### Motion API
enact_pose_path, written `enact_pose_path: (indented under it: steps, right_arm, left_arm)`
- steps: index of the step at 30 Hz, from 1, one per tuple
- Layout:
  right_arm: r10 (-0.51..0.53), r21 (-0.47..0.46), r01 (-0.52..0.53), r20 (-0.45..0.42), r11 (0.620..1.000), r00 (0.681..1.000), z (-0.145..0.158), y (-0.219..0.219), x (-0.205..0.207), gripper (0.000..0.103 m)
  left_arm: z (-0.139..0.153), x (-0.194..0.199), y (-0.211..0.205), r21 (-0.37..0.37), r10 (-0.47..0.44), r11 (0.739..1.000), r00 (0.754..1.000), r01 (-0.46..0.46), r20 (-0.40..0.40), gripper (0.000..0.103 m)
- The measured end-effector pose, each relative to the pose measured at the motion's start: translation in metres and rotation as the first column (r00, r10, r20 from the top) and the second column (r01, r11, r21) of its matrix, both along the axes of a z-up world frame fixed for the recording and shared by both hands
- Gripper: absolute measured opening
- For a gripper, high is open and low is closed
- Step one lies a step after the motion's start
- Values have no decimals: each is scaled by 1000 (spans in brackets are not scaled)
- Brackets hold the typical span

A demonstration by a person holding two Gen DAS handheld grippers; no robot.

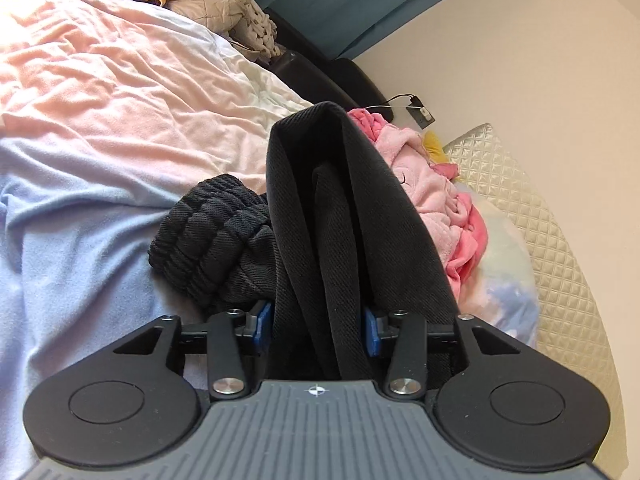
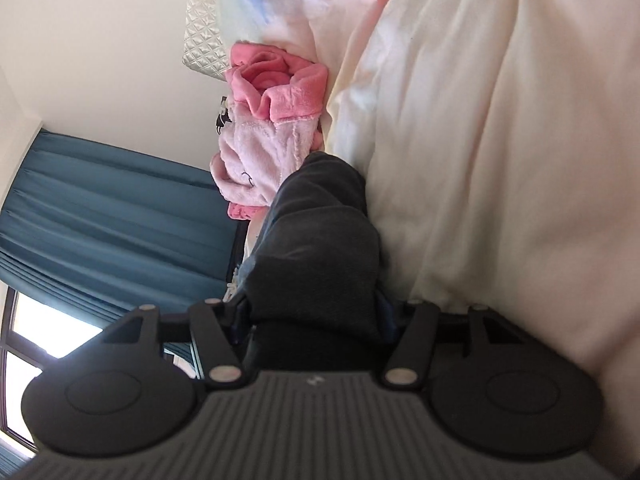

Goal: Fold clothes

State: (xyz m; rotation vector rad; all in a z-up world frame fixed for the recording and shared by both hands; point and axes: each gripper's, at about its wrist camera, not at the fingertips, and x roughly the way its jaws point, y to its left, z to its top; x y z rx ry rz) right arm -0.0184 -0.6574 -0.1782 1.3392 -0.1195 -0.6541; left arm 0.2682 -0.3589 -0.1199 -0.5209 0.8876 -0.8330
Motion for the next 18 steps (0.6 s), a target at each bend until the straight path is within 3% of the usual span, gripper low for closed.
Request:
enact_pose_path:
  steps: [2,4,8,12,16,18]
  right_arm:
    - [-33,-31,32,-43,999,999,13,6,-7,68]
    - [-85,-62,82,-42,995,995,22,14,-17,72]
    - [-165,-153,155,-56,976,985,47,29,-37,79]
    - [-126,-297,98,-77,950,989,79,50,-38,79]
    - [-72,-470,11,-113,883,991,115,85,-33,79]
    - [-13,-551,-70,-145,832,989,134,106,-23,78]
  left_arm:
    - [19,-10,16,36,3,999,998,-5,55,80]
    - [37,-18,34,55,12,998,993,-18,115,88]
    - [74,-33,82,52,-2,999,980,-8,197,89]
    - [104,-57,131,83,13,996,960,-37,280,89]
    - [130,-88,179,138,26,987,931,-81,364,90]
    - [140,-104,203,164,30,981,916,-104,400,90]
